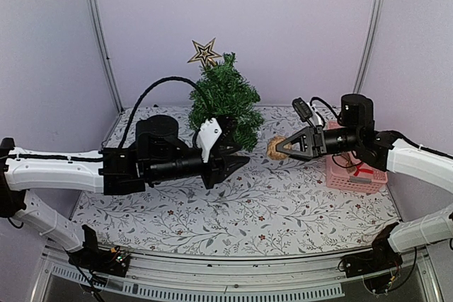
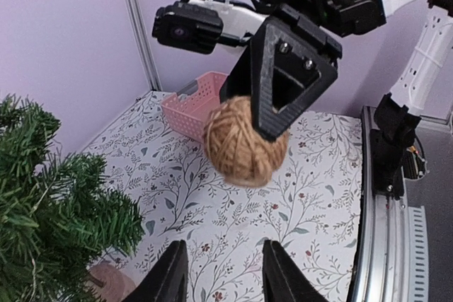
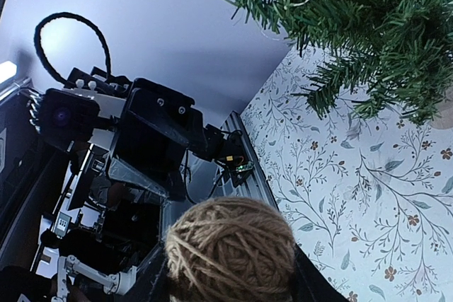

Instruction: Decorate the small christmas tree

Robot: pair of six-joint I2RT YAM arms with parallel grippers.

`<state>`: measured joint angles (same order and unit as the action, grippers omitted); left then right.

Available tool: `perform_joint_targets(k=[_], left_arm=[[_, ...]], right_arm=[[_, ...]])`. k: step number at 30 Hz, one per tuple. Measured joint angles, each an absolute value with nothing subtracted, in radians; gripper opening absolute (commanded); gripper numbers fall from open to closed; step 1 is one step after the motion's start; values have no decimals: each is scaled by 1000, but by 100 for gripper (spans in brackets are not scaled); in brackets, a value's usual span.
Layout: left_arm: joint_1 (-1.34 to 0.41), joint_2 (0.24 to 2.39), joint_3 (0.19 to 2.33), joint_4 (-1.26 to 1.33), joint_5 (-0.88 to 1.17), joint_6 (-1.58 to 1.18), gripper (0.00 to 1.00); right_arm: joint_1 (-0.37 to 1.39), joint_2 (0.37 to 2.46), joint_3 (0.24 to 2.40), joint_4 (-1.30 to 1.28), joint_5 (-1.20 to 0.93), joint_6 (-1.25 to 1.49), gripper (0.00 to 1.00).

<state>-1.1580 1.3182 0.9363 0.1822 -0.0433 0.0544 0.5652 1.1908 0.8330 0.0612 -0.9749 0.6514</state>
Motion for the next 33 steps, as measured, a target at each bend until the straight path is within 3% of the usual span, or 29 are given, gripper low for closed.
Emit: perform_joint_targets(k=[13, 18, 24, 33], left_arm=[[-1182, 1420, 994, 250, -27, 87, 37], [-1183, 1427, 994, 250, -19, 101, 17], [-1184, 1428, 994, 250, -36, 102, 0], [-1184, 1403, 959, 257, -74, 88, 0]], right_arm=[[669, 1266, 865, 101, -913, 658, 28], [674, 1272, 865, 110, -906, 661, 27], [674, 1272, 865, 118, -902, 662, 26], [674, 1272, 865, 116, -883, 661, 23]])
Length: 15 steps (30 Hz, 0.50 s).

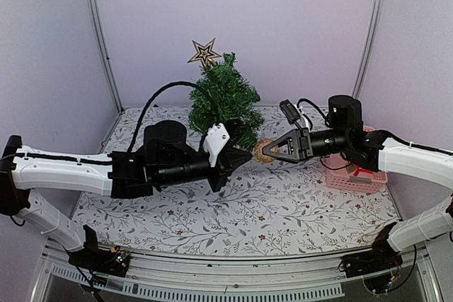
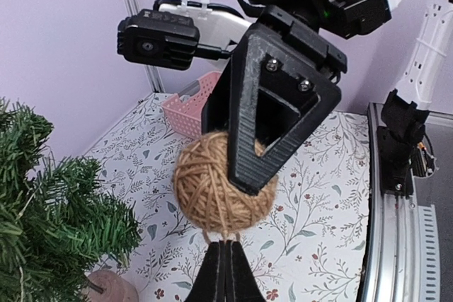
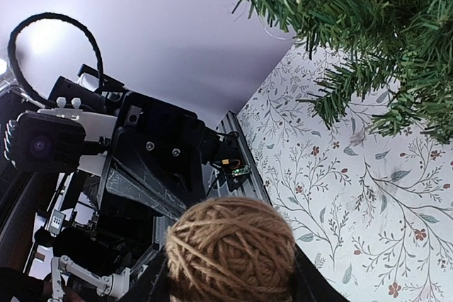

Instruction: Decorate the small christmas tree

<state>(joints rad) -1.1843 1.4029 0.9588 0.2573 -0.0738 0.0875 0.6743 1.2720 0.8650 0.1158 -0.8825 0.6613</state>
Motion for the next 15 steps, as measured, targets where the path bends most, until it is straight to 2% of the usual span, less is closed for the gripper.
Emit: perform_joint_targets(k=[15], left_arm=[[-1182, 1340, 887, 271, -125, 30, 1]], right_arm=[[665, 1269, 865, 105, -870, 647, 22]])
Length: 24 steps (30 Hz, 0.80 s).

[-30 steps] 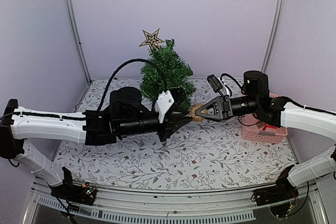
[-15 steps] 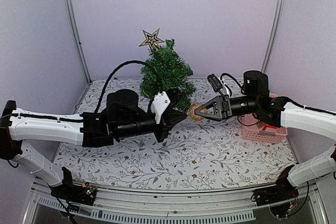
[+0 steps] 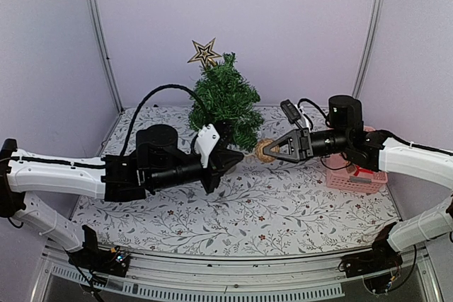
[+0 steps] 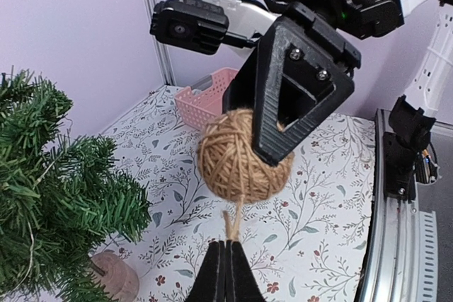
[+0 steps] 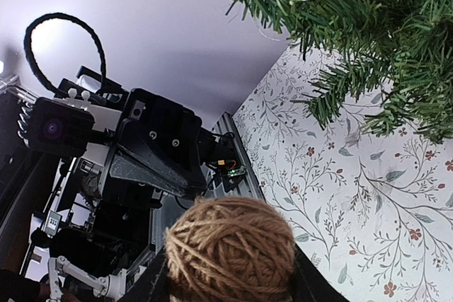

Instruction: Decorate the small christmas tree

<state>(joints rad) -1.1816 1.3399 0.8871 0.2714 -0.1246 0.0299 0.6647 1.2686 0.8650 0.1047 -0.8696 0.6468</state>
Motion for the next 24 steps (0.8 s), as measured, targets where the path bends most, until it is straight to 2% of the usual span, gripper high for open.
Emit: perform_joint_targets(k=[1, 3, 5, 12, 24], left_arm=[[-1182, 1340, 887, 272, -125, 29, 9], [-1180, 1340, 884, 277, -125, 24, 30], [-1179, 1332, 864, 297, -124, 23, 38], [-1175, 1301, 755, 374, -123, -1, 39], [-1173, 1369, 795, 432, -87, 55, 38]], right_arm=[[665, 1269, 865, 101, -870, 645, 22], [665, 1269, 865, 97, -870, 640, 21], [664, 1269, 866, 95, -870, 638, 21], [664, 1269, 893, 99, -876, 636, 20], [664, 1270, 893, 128, -946, 643, 20]])
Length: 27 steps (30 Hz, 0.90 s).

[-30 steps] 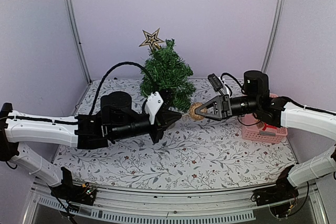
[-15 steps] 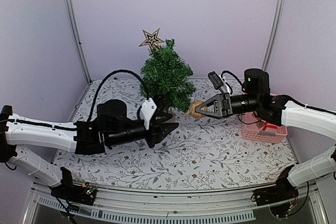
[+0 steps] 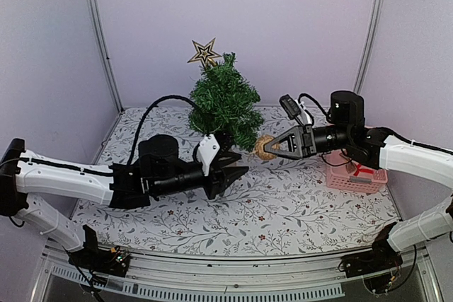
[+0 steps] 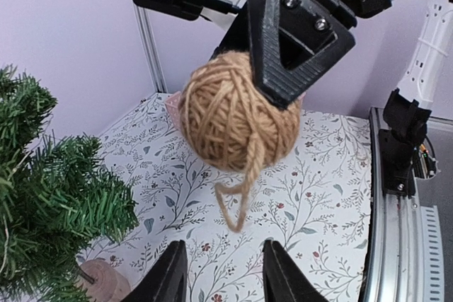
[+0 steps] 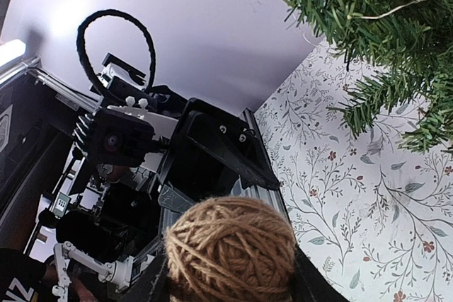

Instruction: Decorate the small christmas tree

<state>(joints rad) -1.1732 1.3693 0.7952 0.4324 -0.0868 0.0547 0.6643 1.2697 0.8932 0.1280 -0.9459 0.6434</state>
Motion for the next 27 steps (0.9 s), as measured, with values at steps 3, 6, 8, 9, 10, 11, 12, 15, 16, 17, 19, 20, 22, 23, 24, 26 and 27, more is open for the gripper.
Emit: perform_joint_targets(k=[3, 6, 8, 9, 10, 11, 12, 15, 16, 17, 19, 20, 22, 23, 24, 26, 27], left_arm=[[-1173, 1406, 825, 447, -77, 61, 34], [-1173, 1425, 845, 458, -75, 66, 15], [-1173, 1427, 853, 461, -75, 73, 2], [-1173, 1426, 855, 463, -75, 64, 0], [-1173, 1425, 856, 462, -78, 68, 0], [-1173, 1422, 856, 458, -79, 64, 0], [-1173, 1417, 855, 451, -82, 61, 0], [-1173, 1383, 846, 426, -93, 59, 0], [-1173, 1363, 840, 416, -99, 60, 0], [-1173, 1346, 838, 404, -103, 60, 0], [-1173, 1322, 837, 384, -114, 67, 0], [-1173, 1316, 837, 371, -121, 74, 0], [-1173, 1315, 839, 343, -133, 88, 0], [-1173, 1316, 841, 324, -141, 96, 0], [-1173, 1317, 845, 308, -149, 104, 0], [-1173, 1324, 865, 276, -170, 119, 0], [-1173, 1327, 873, 266, -177, 125, 0]], right_arm=[[665, 1274, 895, 139, -957, 649, 19], [664, 1276, 895, 144, -962, 653, 19], [664, 1276, 895, 143, -962, 654, 18], [664, 1276, 895, 143, -961, 654, 16], [664, 1276, 895, 142, -959, 654, 16], [663, 1276, 895, 141, -953, 654, 15], [661, 1275, 895, 139, -949, 655, 14], [648, 1273, 895, 120, -910, 655, 8], [643, 1271, 895, 110, -892, 655, 5], [638, 1271, 895, 103, -883, 654, 3], [634, 1268, 895, 81, -854, 652, 1], [635, 1268, 895, 70, -845, 650, 0], [635, 1268, 895, 53, -831, 645, 0], [635, 1268, 897, 41, -820, 639, 0], [635, 1268, 900, 28, -816, 635, 0], [635, 1270, 913, -6, -804, 624, 0], [635, 1272, 920, -20, -797, 616, 0]])
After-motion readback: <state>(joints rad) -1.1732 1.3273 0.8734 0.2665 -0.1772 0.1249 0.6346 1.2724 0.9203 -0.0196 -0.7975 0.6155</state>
